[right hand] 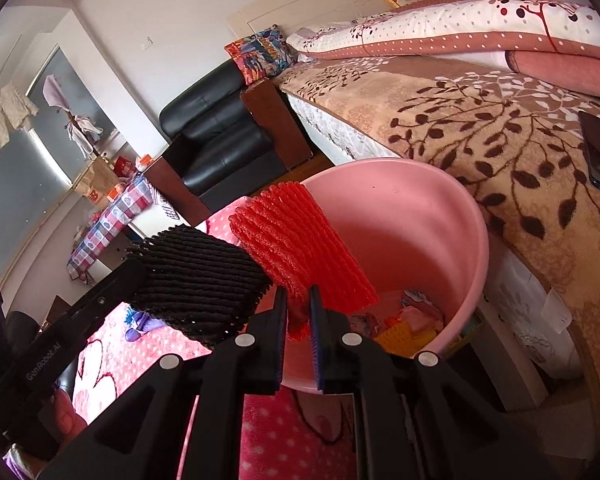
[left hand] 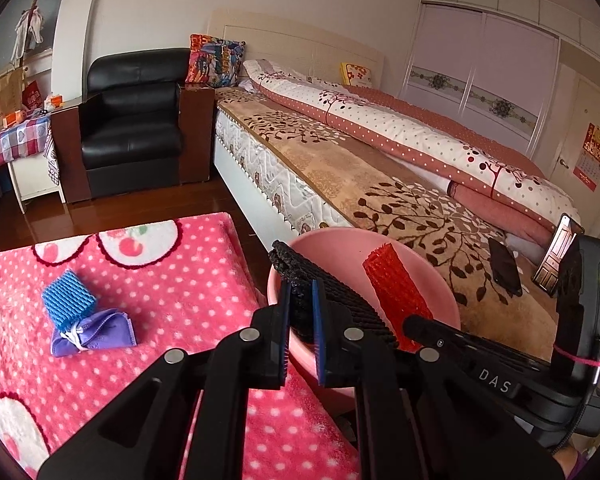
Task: Collect trash
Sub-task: 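Carry both foam nets over to the pink bucket, then open both tools above the bucket to drop the nets, then move both open tools back over the table toward the blue net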
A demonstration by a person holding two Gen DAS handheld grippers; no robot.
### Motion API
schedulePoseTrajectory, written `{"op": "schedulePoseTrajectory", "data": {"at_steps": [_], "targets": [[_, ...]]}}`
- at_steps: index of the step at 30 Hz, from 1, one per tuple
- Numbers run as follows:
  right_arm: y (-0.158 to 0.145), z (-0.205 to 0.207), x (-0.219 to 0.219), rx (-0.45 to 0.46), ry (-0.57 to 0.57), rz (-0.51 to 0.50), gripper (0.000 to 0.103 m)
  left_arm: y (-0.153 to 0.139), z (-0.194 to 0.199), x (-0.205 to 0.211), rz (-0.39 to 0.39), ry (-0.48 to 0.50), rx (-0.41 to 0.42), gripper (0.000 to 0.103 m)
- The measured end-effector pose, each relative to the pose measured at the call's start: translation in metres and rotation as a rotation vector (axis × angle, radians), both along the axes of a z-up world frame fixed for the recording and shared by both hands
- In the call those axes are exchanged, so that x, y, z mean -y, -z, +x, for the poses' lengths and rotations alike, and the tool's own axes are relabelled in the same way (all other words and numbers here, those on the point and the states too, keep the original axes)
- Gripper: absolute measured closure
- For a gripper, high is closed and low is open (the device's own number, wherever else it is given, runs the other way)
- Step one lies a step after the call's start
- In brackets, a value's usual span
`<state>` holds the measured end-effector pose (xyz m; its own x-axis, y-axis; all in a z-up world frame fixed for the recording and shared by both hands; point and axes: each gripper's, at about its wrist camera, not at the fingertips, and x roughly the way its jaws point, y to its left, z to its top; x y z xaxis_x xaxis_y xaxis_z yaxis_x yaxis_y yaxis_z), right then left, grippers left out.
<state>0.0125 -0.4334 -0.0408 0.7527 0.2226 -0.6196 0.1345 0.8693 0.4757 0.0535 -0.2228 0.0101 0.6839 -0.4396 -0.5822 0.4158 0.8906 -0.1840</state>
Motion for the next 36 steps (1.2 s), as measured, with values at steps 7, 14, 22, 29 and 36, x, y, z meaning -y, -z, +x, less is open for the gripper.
{"op": "schedulePoseTrajectory", "data": {"at_steps": [7, 14, 22, 29, 36], "targets": [[0.007, -0.002, 0.003, -0.015, 0.021, 0.001, 0.092, 0.008, 0.003, 0.011, 0.011, 0.008, -0.013, 0.093], [0.008, -0.002, 0.001, -0.02, 0.022, -0.016, 0.087, 0.007, 0.001, 0.013, -0.012, 0.03, -0.015, 0.09], [0.006, -0.004, 0.0, -0.015, 0.033, -0.032, 0.077, 0.002, -0.001, 0.015, -0.044, 0.051, -0.001, 0.07], [0.002, -0.005, -0.01, -0.003, 0.008, -0.047, 0.068, -0.003, -0.011, 0.01, -0.033, 0.049, 0.027, 0.07], [-0.007, -0.01, -0.032, 0.021, -0.046, -0.06, 0.065, -0.006, -0.023, -0.008, -0.026, 0.006, 0.036, 0.07]]}}
